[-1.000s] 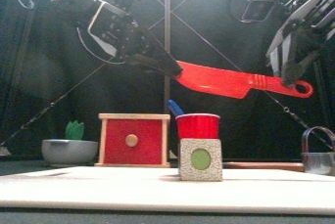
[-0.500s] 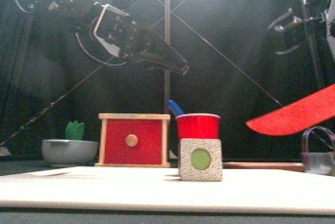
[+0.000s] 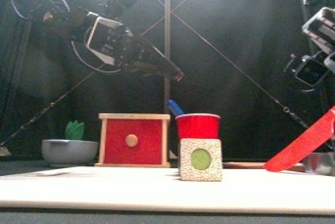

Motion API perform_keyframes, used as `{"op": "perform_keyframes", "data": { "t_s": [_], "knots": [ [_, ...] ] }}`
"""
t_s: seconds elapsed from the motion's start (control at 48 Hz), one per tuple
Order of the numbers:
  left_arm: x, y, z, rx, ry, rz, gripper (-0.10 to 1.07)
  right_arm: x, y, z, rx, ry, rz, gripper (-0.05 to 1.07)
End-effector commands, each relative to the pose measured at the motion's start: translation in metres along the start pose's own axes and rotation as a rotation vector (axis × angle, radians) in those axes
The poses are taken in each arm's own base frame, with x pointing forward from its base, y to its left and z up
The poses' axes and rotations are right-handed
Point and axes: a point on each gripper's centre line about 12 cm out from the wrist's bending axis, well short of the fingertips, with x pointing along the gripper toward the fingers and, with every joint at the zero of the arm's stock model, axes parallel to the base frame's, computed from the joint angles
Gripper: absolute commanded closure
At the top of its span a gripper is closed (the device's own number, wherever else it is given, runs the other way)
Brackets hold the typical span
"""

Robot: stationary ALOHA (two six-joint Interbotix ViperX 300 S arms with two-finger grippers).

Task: Drop knife

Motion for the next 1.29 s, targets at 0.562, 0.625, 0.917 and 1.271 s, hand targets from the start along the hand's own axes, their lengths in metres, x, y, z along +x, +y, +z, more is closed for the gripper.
{"op": "perform_keyframes", "data": {
  "t_s": [0.562, 0.625, 0.917, 1.271],
  "knots": [
    [-0.002, 0.011, 0.008, -0.008, -0.032, 0.031, 0.18, 0.033, 0.051, -0.024, -0.072, 0.022, 0.038, 0.06],
    [-0.002, 0.011, 0.008, -0.010, -0.032, 0.031, 0.18, 0.038, 0.054, -0.024, -0.092, 0.019, 0.019, 0.06],
    [-0.004, 0.012, 0.010, -0.009, -0.038, 0.033, 0.18, 0.034, 0.052, -0.017, -0.277, -0.036, -0.021, 0.06],
    [-0.023, 0.029, 0.009, -0.145, -0.044, 0.115, 0.18, -0.016, 0.094, 0.009, -1.072, -0.455, 0.037, 0.06]
  ]
}}
